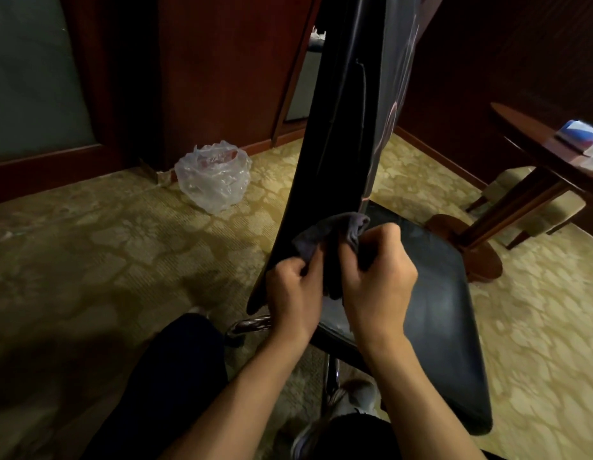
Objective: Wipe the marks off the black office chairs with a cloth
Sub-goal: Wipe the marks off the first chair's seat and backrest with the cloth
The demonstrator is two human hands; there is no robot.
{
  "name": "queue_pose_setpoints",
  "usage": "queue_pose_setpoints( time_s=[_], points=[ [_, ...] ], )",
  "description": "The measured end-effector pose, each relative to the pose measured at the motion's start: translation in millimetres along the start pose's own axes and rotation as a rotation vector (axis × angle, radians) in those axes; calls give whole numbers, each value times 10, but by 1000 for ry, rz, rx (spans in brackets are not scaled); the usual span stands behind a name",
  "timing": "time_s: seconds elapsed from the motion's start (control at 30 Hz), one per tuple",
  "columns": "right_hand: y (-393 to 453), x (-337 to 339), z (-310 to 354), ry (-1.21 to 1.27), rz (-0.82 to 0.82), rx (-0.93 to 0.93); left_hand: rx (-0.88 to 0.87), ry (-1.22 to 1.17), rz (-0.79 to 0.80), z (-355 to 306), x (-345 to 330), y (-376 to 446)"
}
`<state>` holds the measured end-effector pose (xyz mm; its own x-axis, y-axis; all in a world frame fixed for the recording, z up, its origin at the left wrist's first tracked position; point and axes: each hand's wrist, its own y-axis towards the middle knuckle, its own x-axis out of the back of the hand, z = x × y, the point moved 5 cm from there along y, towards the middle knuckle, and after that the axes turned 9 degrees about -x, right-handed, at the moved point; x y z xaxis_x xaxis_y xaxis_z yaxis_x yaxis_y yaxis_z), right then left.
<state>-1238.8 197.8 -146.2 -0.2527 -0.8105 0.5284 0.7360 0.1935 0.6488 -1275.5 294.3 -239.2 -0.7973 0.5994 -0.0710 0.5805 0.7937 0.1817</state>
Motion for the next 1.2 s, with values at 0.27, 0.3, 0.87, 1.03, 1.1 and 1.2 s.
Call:
queue_pose_setpoints(
  time_s=[0.27, 0.3, 0.87, 1.03, 1.1, 1.2],
  points=[
    [-416, -587, -628, -185, 347, -193, 460, -87, 35, 977, -86, -265],
    [-483, -648, -654, -214, 372, -218, 507, -72, 37, 1030, -40, -311],
    [-447, -680, -570, -83, 301, -349, 703, -412, 4, 839, -99, -212],
    [-680, -783, -582, -144, 413, -359, 763, -330, 30, 969, 176, -436],
    [-647, -727, -491, -74, 364, -346, 646, -285, 23, 943, 238, -342],
    [-472, -631, -268, -5, 267, -324, 526, -248, 6, 795, 263, -175]
  ],
)
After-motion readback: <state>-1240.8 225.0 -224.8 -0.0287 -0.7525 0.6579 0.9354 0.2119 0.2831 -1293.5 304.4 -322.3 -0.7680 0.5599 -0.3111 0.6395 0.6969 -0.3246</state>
